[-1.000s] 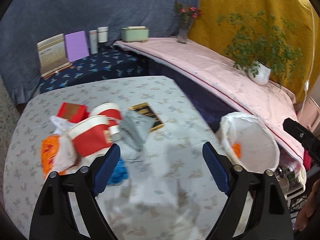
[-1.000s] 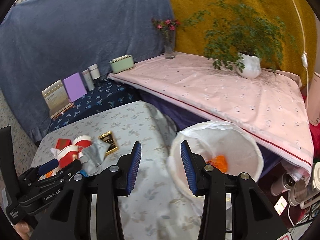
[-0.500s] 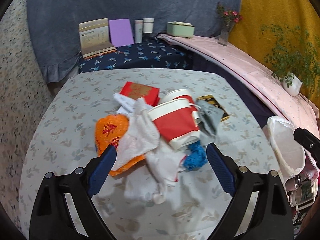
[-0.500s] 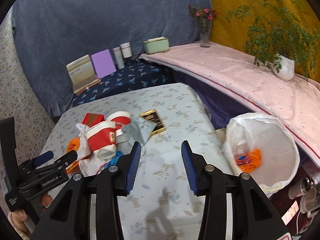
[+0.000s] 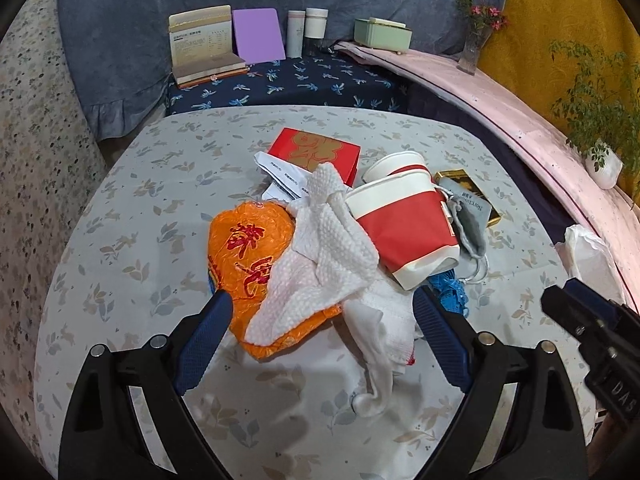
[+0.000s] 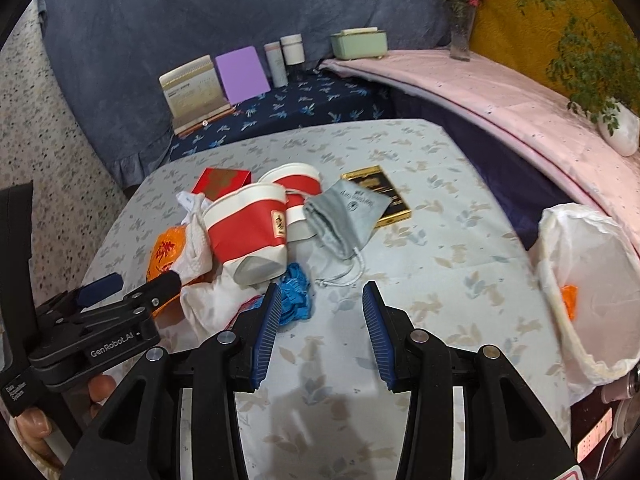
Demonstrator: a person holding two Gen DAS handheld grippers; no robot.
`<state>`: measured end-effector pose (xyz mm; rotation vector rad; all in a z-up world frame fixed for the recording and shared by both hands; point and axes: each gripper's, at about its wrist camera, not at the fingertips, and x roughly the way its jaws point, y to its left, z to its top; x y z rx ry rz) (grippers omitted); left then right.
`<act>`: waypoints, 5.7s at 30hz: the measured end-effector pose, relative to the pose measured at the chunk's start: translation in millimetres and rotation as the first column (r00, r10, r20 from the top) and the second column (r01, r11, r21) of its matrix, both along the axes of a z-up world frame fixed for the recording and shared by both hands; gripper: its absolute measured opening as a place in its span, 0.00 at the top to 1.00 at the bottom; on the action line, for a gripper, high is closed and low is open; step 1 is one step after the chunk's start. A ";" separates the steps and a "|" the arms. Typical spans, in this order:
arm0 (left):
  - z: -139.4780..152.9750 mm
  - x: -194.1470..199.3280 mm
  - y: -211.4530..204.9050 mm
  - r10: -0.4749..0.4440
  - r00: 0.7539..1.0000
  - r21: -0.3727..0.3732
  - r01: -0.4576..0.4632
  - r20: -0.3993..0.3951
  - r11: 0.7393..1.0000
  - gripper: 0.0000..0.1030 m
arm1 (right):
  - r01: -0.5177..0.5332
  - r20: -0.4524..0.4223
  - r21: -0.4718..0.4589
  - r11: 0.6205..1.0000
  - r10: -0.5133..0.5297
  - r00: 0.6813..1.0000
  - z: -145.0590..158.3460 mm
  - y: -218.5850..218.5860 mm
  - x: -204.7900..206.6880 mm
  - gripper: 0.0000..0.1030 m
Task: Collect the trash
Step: 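Grasp the white tissue with the left gripper while the right gripper grasps the blue cord, then carry the tissue and blue cord in both grippers over the white bin, then open the left gripper to drop the tissue while the right gripper drops the blue cord, then move both tools back from the bin toward the remaining trash pile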
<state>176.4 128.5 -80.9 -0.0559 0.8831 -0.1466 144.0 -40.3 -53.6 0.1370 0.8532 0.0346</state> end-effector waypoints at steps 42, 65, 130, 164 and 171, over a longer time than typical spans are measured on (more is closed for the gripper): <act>22.9 6.4 2.7 -0.064 0.998 -0.128 0.064 0.004 0.990 0.93 | -0.038 -0.021 0.061 0.997 0.040 0.999 -22.3 5.4 16.9 0.84; 32.3 -58.9 -116.2 -0.272 0.962 -0.109 0.270 -0.009 0.957 0.93 | 0.105 0.076 0.051 0.993 -0.109 0.991 22.9 -78.9 -51.9 0.84; 57.7 -31.9 -300.6 -0.525 0.849 -0.221 0.523 0.054 0.823 0.38 | 0.457 0.169 0.073 0.887 -0.462 0.870 43.8 -270.9 -98.7 0.63; 32.9 -34.7 -1.0 0.060 0.998 -0.129 -0.060 0.001 0.990 0.12 | 0.012 0.124 0.009 1.000 -0.013 0.992 43.7 -32.0 -47.5 0.54; 8.5 -31.6 48.0 0.159 0.985 -0.131 -0.167 -0.071 0.977 0.12 | -0.084 0.081 -0.002 0.996 0.083 0.993 24.0 18.8 -32.9 0.54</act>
